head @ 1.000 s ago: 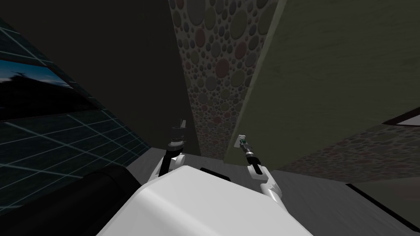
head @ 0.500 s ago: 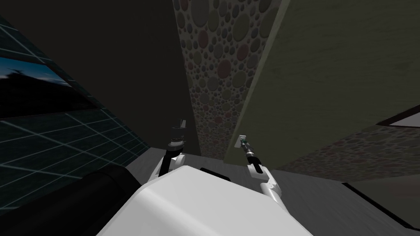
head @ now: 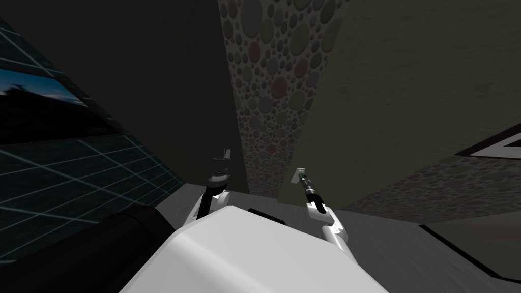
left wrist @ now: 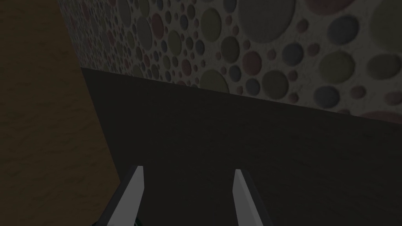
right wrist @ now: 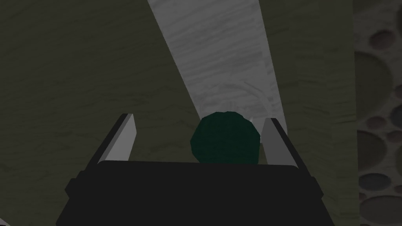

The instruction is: Pull the door open

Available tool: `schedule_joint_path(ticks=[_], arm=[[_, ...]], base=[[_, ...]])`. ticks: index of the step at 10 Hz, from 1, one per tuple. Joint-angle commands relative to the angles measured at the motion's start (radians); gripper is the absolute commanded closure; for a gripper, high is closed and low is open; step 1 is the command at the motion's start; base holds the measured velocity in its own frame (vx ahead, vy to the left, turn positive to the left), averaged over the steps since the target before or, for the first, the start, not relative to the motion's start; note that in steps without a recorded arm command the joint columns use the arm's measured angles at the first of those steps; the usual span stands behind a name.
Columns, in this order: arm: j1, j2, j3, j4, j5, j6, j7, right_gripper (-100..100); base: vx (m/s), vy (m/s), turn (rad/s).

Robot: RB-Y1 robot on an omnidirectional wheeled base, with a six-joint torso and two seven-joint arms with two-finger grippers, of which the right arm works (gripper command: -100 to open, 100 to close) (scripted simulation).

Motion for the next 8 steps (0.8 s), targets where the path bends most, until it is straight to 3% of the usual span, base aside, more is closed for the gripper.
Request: schedule_joint_path(ticks=[1,2,3,4,6,7,8], arm=[[0.005,-0.023,-0.024,0.016,-0.05,0.026,-0.01,100],[0.005,-0.023,-0.024,0.016,-0.071,0.026,-0.01,100],[0.002,-0.028,-0.024,0.022,-0.101,0.056,-0.019,100],[0.002,-0.028,-0.024,0.022,-0.126,0.067,-0.019,100],[0.002,-0.028,-0.024,0.022,-0.146,0.067,-0.019,100],[-0.001,-0.033,-0.025,0.028,-0.188,0.108,-0.028,100],[-0.001,-0.033,-0.025,0.028,-0.213,0.108,-0.028,100]], base=[[-0.005,0.014,0.004],[-0.005,0.015,0.007],[-0.005,0.01,-0.038],[-0.013,0.014,0.005],[-0.009,0.007,-0.005],[-0.009,-0.002,-0.021],[0.0,0.004,-0.028]])
